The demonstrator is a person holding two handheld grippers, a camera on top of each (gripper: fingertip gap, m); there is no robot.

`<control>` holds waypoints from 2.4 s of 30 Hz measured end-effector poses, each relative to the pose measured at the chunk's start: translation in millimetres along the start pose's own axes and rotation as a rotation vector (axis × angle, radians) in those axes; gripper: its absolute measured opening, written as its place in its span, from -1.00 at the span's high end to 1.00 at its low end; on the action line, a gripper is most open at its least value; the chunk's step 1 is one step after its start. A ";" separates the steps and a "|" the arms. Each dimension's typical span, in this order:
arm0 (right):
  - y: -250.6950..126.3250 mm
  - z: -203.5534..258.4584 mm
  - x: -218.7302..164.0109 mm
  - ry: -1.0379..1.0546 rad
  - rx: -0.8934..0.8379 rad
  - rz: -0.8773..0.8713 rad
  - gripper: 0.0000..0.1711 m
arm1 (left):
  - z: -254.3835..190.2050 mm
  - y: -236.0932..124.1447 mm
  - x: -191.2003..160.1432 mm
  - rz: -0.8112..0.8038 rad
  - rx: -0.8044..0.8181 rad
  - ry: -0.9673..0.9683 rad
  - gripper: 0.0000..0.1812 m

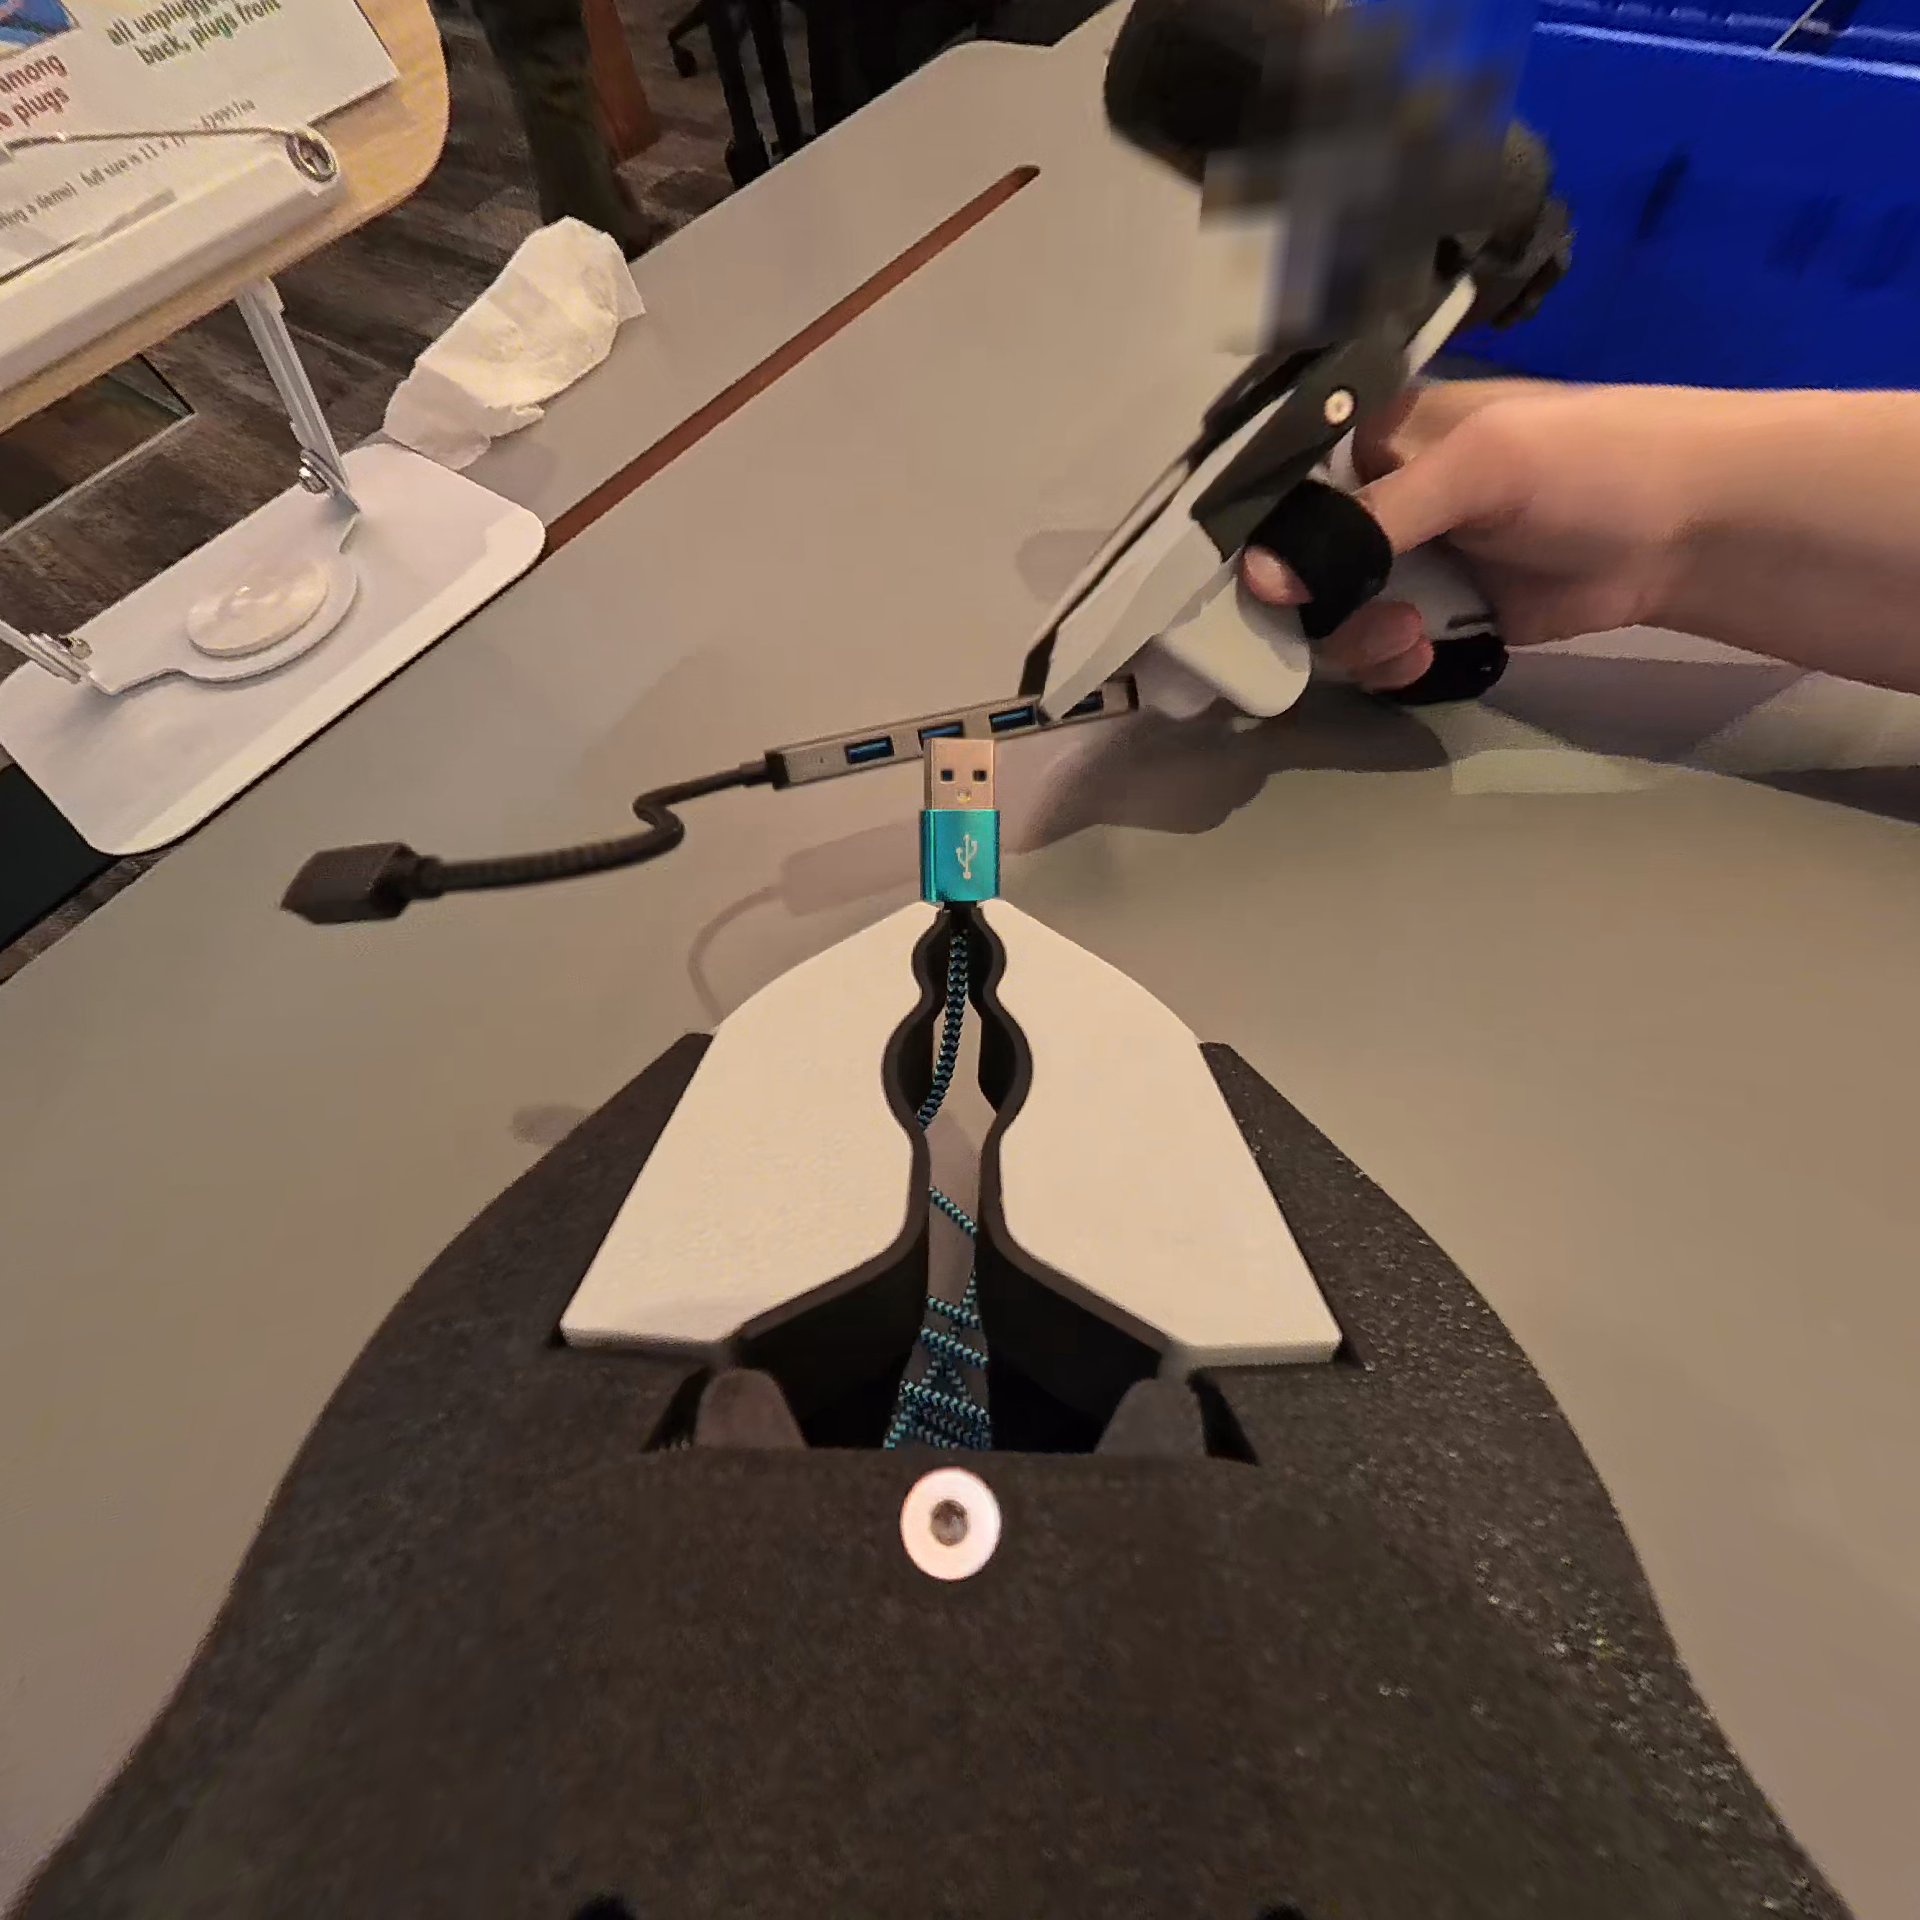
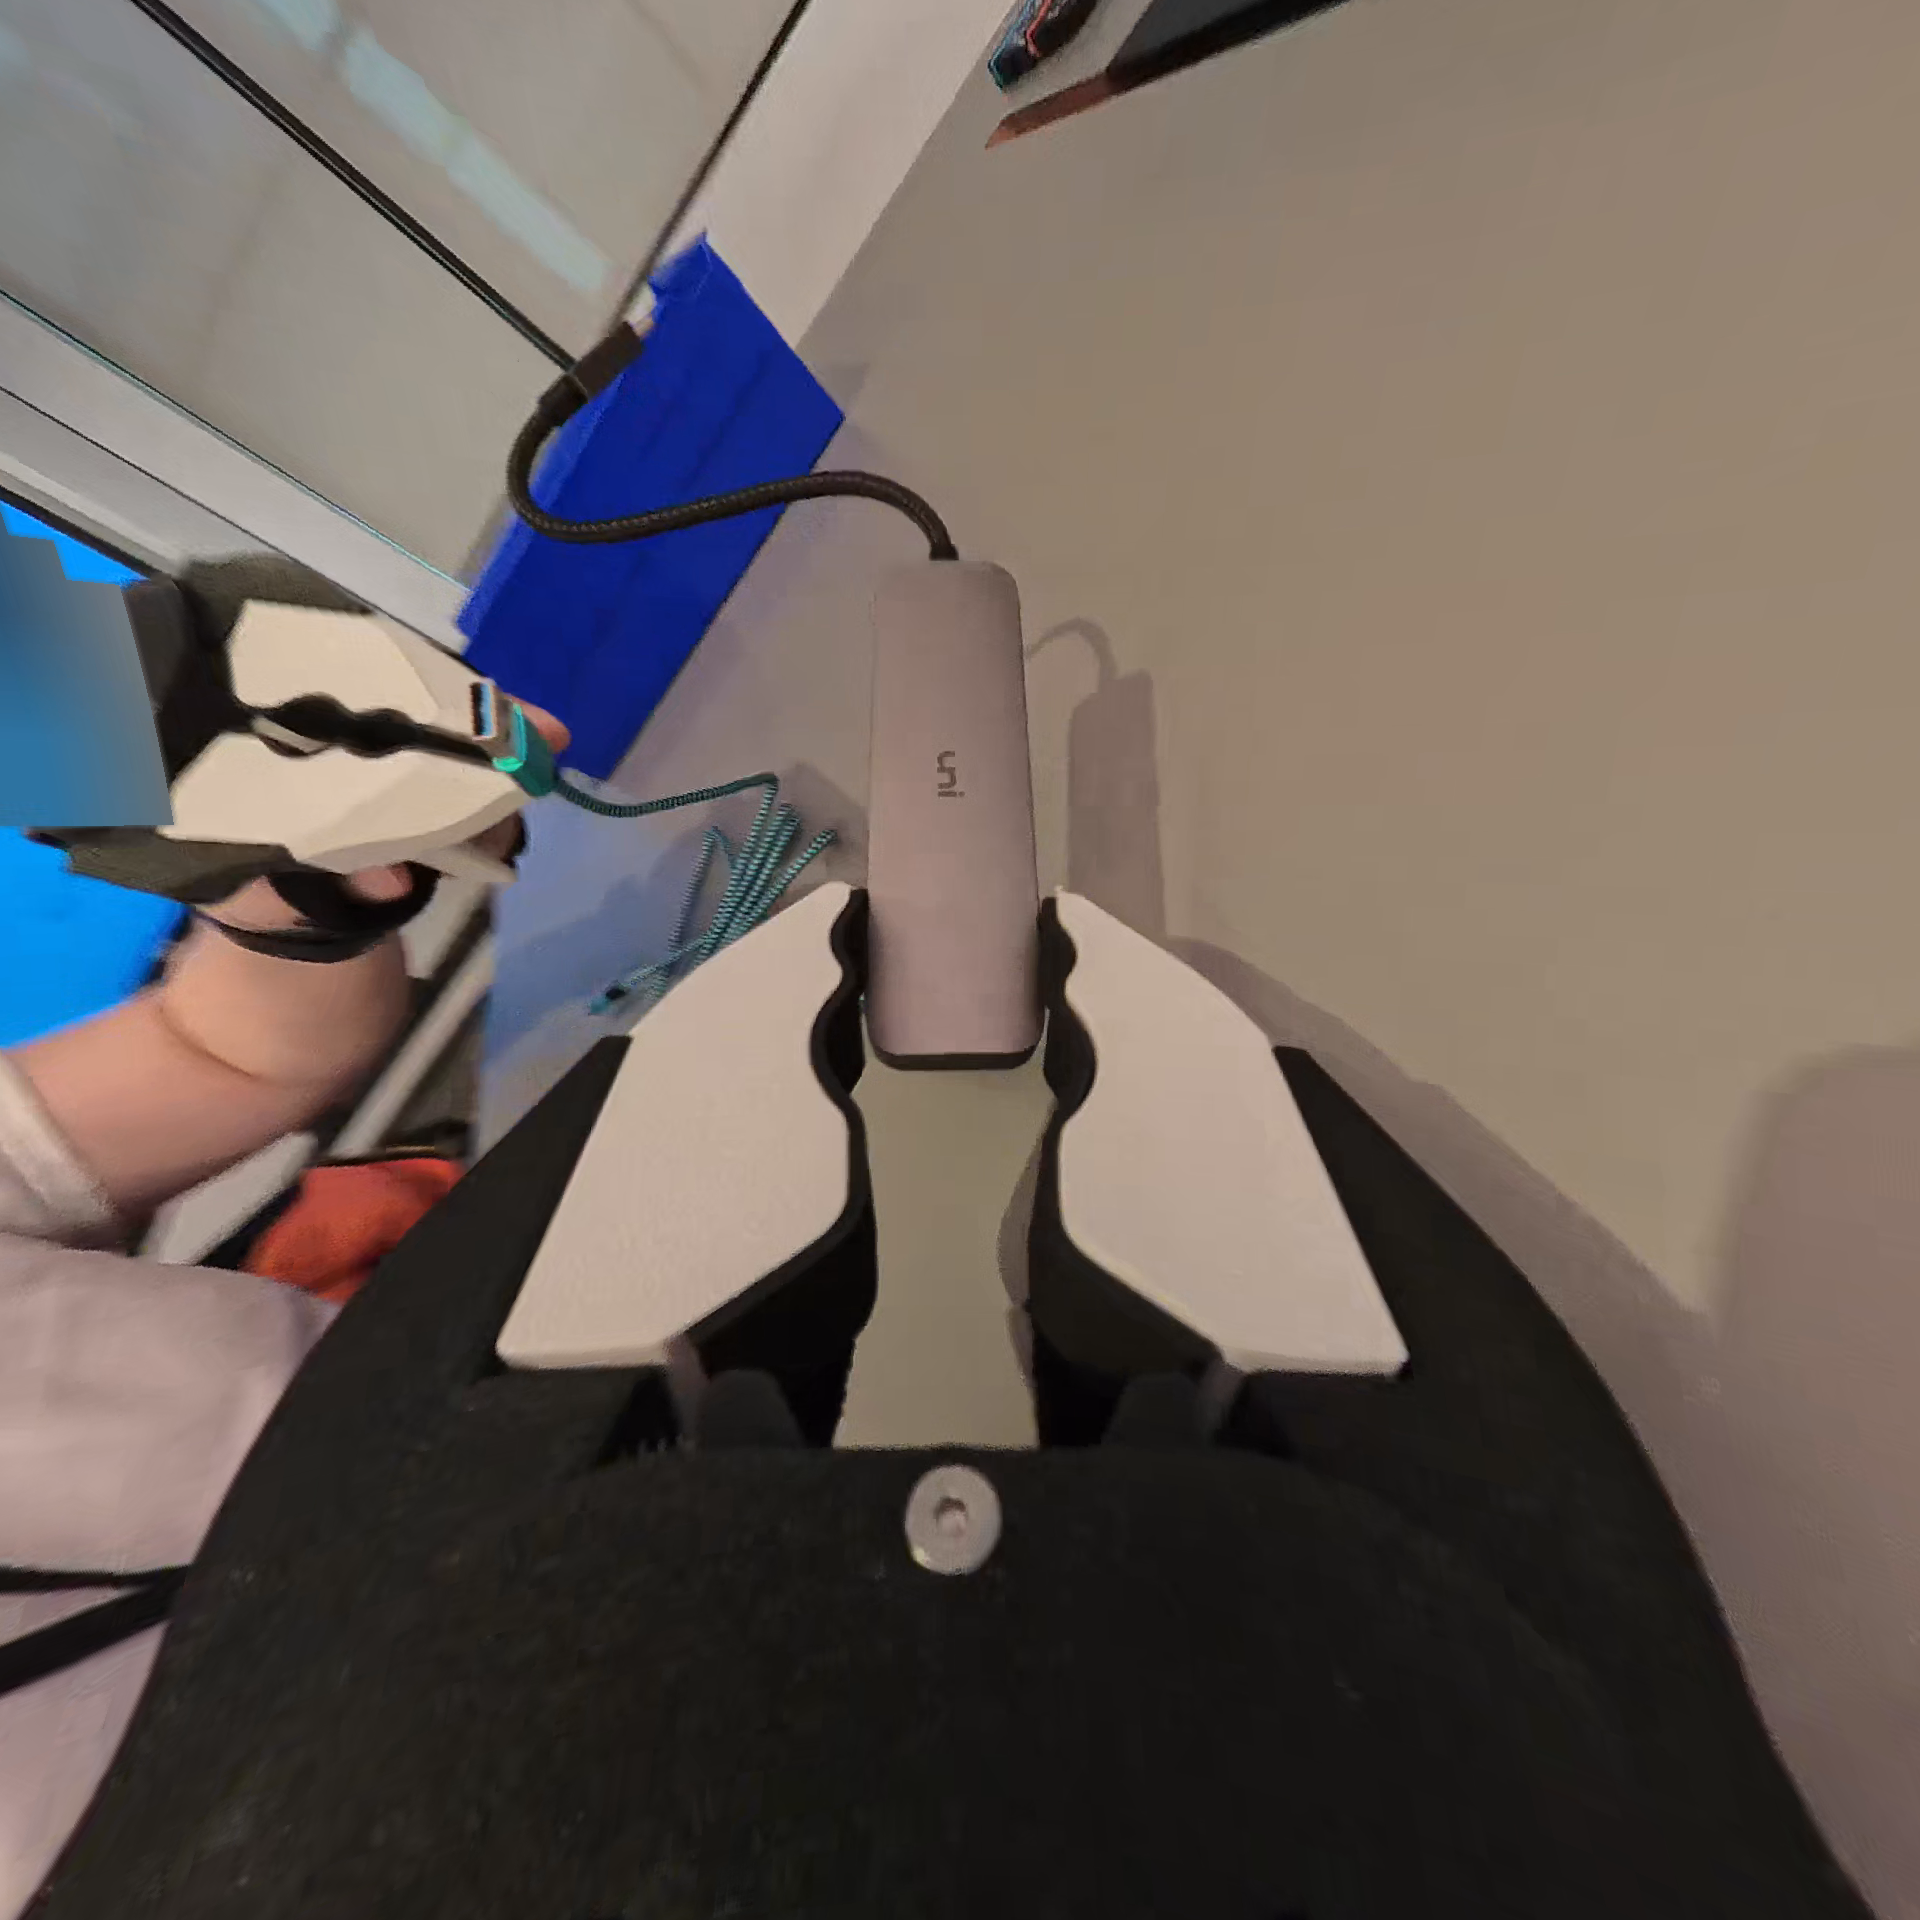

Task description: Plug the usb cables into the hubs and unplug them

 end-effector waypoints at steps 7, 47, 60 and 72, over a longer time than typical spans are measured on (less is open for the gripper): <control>-4.9 39.0 18.6 -0.338 -0.302 -0.052 0.64 | 4.2 2.7 -3.6 0.068 -0.005 -0.015 1.00; 6.9 59.9 -32.5 -0.955 -0.050 0.043 0.52 | -36.2 31.2 -23.1 0.101 -0.319 0.135 0.97; 22.1 118.0 -48.9 -1.390 0.018 0.224 0.75 | -43.8 -19.1 -2.1 0.039 -0.532 0.047 0.98; 16.9 121.1 -45.2 -1.164 0.053 0.275 0.82 | -43.3 -27.2 13.9 -0.150 -0.504 0.047 0.84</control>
Point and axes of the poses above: each gripper's, where its closed fingertips meet, y out along the fingers, x out of its top, z = x × y across the jaws, the point moved 3 cm from there along -y, back along the fingers, and after that the axes turned 10 degrees about y, right-handed, at the moved point
